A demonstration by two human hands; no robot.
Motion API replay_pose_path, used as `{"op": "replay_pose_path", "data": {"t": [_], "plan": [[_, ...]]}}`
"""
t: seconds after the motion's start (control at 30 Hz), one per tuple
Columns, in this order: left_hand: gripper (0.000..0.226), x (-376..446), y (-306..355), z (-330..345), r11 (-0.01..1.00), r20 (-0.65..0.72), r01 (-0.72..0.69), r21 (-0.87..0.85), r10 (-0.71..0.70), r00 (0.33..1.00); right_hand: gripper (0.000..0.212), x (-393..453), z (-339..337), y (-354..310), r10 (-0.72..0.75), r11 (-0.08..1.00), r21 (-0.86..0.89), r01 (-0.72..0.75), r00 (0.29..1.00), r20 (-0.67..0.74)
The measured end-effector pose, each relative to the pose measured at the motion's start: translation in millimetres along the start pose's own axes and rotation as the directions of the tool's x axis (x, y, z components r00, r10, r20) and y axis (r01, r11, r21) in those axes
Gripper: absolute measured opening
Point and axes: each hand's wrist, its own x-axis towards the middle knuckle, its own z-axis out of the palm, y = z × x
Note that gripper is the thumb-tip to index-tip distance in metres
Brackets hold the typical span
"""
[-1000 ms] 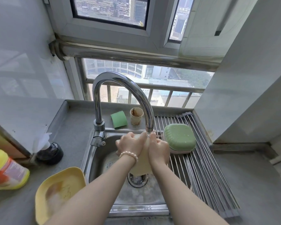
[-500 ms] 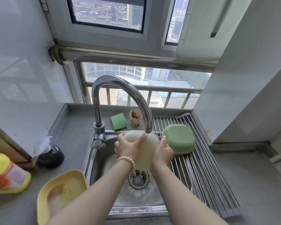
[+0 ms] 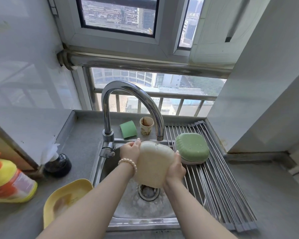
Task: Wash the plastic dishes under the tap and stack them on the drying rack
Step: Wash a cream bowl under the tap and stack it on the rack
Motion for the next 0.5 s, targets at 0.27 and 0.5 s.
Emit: {"op": "replay_pose_path", "data": {"t": [0.27,0.5], "plan": [[0.060,-13,-6,-4,0.985,0.088,-0.021,0.171,0.006,0.996,0.042,20,7,6,0.137,0.988,0.069,-0.135,0.990,-0.031],[0.064,-15,10,-7,0.896,0.069,-0.219,0.387,0.209,0.975,0.043,3,9,1,-0.568,0.660,-0.469,0.587,0.799,0.200]]}}
